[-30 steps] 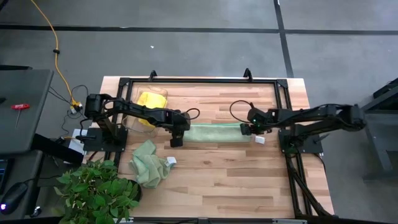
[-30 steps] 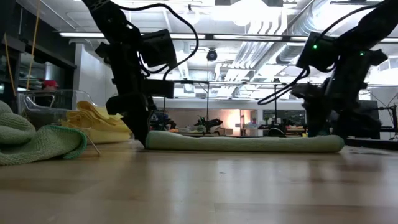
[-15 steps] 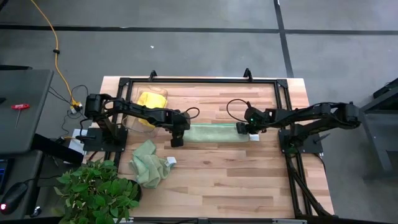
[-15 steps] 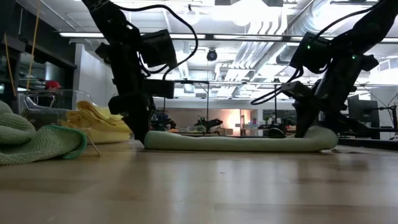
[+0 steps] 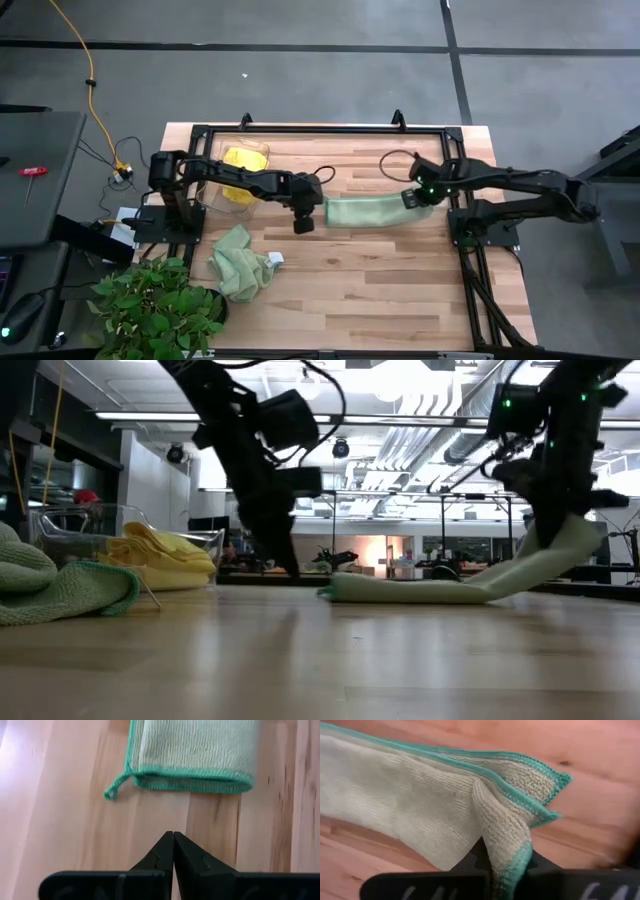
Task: Fold microfiber towels
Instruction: Fold the right green towel
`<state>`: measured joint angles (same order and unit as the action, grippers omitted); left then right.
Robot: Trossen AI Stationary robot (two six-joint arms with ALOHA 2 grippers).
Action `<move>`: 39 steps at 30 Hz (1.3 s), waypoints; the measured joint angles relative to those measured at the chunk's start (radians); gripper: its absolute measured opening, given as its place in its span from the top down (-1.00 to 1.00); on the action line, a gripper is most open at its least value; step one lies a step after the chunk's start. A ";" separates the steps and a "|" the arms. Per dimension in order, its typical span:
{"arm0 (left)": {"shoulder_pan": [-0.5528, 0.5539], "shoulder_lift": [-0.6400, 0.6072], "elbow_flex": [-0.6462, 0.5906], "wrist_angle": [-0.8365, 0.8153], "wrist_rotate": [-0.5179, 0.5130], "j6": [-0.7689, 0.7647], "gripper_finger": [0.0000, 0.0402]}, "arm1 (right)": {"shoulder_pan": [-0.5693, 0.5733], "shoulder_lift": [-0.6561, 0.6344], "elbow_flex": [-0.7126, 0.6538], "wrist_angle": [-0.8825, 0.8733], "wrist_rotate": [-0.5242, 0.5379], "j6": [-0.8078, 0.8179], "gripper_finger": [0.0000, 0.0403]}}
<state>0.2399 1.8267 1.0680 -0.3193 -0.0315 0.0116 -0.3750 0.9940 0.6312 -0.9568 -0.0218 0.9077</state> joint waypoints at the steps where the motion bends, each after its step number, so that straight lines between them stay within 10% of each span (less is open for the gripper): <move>1: -0.002 0.013 0.015 0.001 -0.001 0.000 1.00 | -0.006 -0.002 0.026 -0.039 0.015 -0.011 0.96; 39: -0.058 0.167 0.083 0.217 -0.058 0.000 1.00 | 0.201 0.518 0.204 0.545 -0.009 0.219 0.94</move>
<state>0.1822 1.9938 1.1507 -0.1028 -0.0898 0.0113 -0.1738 1.5118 0.8352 -0.4115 -0.0311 1.1264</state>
